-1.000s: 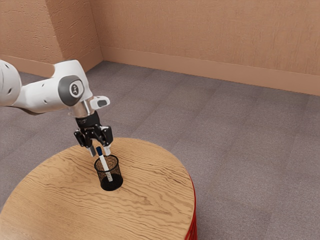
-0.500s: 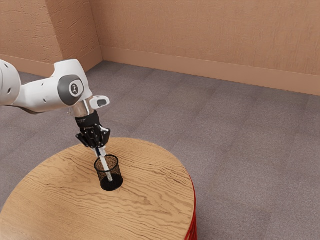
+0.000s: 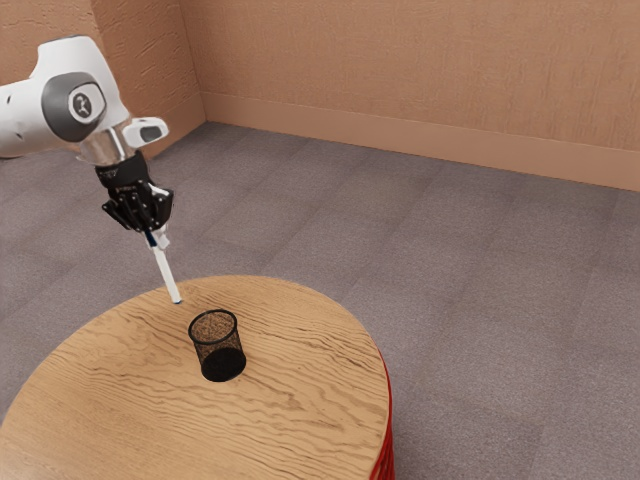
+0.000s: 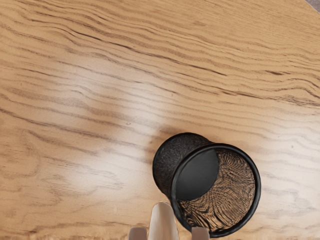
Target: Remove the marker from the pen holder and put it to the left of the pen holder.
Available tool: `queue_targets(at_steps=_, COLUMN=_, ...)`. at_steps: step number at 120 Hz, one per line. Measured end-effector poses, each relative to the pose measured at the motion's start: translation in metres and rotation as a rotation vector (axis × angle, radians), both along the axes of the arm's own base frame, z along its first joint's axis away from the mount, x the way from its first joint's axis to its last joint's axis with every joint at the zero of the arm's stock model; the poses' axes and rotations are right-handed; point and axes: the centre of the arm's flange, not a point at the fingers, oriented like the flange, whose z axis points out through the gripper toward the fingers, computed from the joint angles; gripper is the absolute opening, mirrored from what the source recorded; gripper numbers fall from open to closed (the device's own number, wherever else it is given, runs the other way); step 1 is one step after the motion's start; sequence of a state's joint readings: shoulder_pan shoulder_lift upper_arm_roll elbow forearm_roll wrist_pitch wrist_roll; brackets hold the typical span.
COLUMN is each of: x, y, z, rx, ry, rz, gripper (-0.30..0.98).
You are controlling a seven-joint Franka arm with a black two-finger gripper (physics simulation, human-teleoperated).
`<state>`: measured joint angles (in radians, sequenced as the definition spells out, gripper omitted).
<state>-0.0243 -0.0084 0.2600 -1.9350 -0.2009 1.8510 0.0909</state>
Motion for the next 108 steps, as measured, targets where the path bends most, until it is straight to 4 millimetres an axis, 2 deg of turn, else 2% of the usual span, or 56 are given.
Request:
queue_targets(at_steps=8, x=-0.007, y=0.009, z=-0.006, rx=0.034, ry=0.053, rz=-0.011, gripper=-0.09)
queue_targets(at_steps=22, x=-0.021, y=0.026, z=-0.027, rx=0.105, ry=0.200, rz=-0.037, gripper=-0.08)
queue_targets(at_steps=28, x=-0.026, y=0.033, z=-0.041, rx=0.127, ry=0.276, rz=-0.046, gripper=-0.08)
queue_targets(at_steps=33, x=-0.027, y=0.035, z=-0.063, rx=0.140, ry=0.352, rz=-0.057, gripper=-0.08)
queue_targets(at_steps=48, x=-0.022, y=0.005, z=-0.117, rx=0.167, ry=0.522, rz=-0.140, gripper=-0.09)
queue_targets(at_steps=72, x=-0.021, y=-0.012, z=-0.168, rx=0.161, ry=0.662, rz=-0.173, gripper=-0.08)
queue_targets(at_steps=78, x=-0.015, y=-0.020, z=-0.181, rx=0.154, ry=0.681, rz=-0.185, gripper=-0.08)
queue_targets(at_steps=86, x=-0.007, y=-0.030, z=-0.190, rx=0.151, ry=0.691, rz=-0.200, gripper=-0.09)
queue_targets(at_steps=96, x=-0.004, y=-0.033, z=-0.194, rx=0.146, ry=0.698, rz=-0.201, gripper=-0.09)
queue_targets(at_steps=108, x=-0.004, y=-0.035, z=-0.195, rx=0.135, ry=0.701, rz=-0.200, gripper=0.12)
